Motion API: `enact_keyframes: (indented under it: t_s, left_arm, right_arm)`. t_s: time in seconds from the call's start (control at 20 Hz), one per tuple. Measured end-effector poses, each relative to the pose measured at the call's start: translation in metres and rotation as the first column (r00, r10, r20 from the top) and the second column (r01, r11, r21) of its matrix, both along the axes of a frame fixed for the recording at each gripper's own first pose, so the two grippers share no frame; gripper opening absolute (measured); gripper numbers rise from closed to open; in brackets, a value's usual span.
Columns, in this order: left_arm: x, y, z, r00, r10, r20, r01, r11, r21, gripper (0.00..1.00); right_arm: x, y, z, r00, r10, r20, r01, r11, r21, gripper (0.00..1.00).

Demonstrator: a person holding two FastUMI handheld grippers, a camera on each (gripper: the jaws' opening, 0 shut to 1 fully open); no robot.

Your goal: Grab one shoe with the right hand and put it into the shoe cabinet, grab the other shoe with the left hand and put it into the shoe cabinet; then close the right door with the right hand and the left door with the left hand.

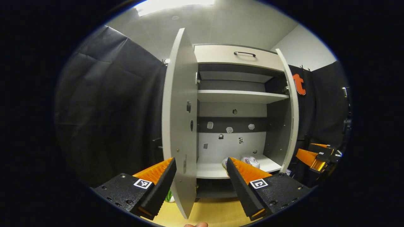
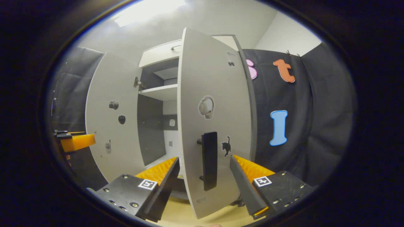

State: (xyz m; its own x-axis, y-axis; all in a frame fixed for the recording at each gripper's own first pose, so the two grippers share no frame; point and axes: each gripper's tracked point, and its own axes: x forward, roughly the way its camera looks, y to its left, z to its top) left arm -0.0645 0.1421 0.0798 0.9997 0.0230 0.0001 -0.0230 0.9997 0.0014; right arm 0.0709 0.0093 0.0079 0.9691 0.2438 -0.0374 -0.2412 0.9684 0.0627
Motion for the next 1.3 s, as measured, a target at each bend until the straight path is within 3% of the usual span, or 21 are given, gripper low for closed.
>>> enact_keyframes:
  t_s: [0.25,0.5,0.55,0.65,0.7,1.05,1.2,1.3]
  left_arm:
    - [-0.01,0.044,0.014,0.997,0.073,0.035,-0.073,0.997,-0.002,0.94]
    - [-0.013,0.089,0.022,0.989,0.137,0.057,-0.137,0.991,0.001,0.99]
    - [-0.013,0.097,0.02,0.987,0.15,0.053,-0.151,0.988,0.008,0.92]
    - [-0.008,0.109,0.011,0.986,0.162,0.031,-0.163,0.986,0.019,0.96]
    - [-0.003,0.112,0.007,0.987,0.16,0.018,-0.161,0.987,0.021,0.93]
    - [0.021,0.107,-0.011,0.996,0.082,-0.034,-0.082,0.997,0.013,0.99]
    - [0.02,0.098,-0.01,0.999,0.023,-0.03,-0.022,0.999,0.028,0.89]
    - [0.023,0.087,-0.011,0.999,-0.021,-0.036,0.022,1.0,0.023,0.91]
  right_arm:
    - [0.003,0.028,0.0,0.999,0.031,0.01,-0.031,1.0,-0.005,0.95]
    - [0.008,0.041,-0.005,1.0,0.029,0.007,-0.029,1.0,0.002,0.95]
    - [0.009,0.042,-0.005,1.0,0.024,0.007,-0.024,1.0,0.005,0.95]
    - [0.011,0.042,-0.006,1.0,0.008,0.007,-0.008,1.0,0.011,0.95]
    - [0.011,0.041,-0.007,1.0,0.0,0.005,0.0,1.0,0.013,0.95]
    - [0.014,0.037,-0.014,0.999,-0.047,-0.012,0.047,0.999,0.025,0.95]
    - [0.012,0.036,-0.019,0.998,-0.051,-0.019,0.052,0.999,0.016,0.95]
    - [0.012,0.035,-0.019,0.998,-0.056,-0.018,0.056,0.998,0.012,0.95]
